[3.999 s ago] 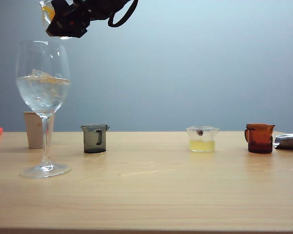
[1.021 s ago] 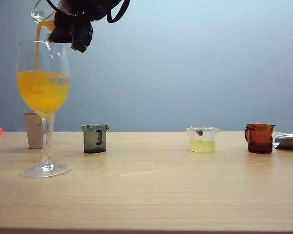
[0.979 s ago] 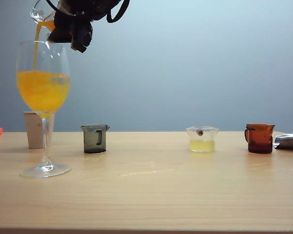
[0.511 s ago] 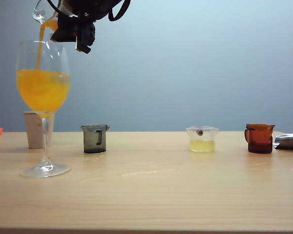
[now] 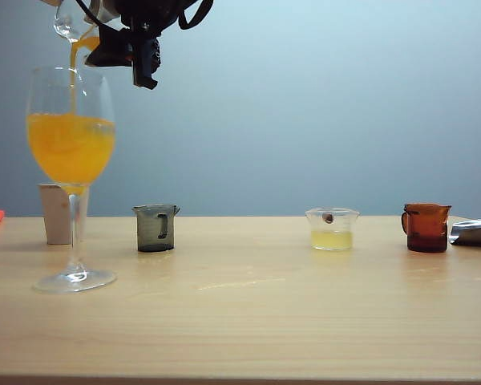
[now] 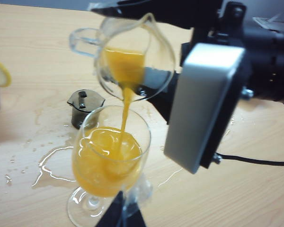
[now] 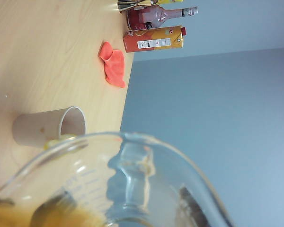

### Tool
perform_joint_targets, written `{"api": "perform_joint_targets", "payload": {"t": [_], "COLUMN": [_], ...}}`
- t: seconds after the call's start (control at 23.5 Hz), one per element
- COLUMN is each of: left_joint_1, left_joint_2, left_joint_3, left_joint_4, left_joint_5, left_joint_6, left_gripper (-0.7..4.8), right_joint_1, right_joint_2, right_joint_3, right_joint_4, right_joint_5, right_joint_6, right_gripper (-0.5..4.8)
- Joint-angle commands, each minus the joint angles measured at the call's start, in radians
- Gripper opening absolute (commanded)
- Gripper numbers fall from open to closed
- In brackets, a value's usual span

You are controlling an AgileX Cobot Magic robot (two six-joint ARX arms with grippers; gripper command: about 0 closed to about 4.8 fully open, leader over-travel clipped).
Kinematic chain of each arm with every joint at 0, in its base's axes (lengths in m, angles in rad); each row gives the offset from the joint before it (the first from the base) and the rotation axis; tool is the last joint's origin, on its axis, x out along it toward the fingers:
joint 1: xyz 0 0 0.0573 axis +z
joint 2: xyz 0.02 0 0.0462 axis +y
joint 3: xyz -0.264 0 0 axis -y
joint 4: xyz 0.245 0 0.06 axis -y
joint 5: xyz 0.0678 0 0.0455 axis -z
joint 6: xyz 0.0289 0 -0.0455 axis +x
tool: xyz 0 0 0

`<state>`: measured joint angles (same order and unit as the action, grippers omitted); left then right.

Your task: Pick up the second measuring cup from the left, pour the orange juice inside into the goblet, and finally put the measuring cup back in its original place.

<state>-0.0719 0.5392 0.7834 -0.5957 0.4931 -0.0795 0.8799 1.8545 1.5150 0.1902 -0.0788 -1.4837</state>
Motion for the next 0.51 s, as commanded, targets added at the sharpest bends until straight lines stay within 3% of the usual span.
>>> {"api": "perform_joint_targets", "payload": {"t": [0.04,0.51], "left_joint_1": [-0.001,-0.001], "left_joint_2": [-0.001,-0.001], "left_joint_3": [0.002,0.002], "left_joint_4": [0.006,-0.001], "left_joint_5": [-0.003,-0.003], "left_joint_6": [0.001,0.001], "left_gripper": [-0.06,-0.06], "right_joint_1": [0.002,0.002], "right_joint_2": [-0.008,-0.008], "right_joint_3": [0.008,0.008], "right_joint_4": [0.037,0.061], "right_joint_5": [0.016,0.014], "right_joint_6": [-0.045,-0.175], "right_gripper": [-0.05,-0.05]}}
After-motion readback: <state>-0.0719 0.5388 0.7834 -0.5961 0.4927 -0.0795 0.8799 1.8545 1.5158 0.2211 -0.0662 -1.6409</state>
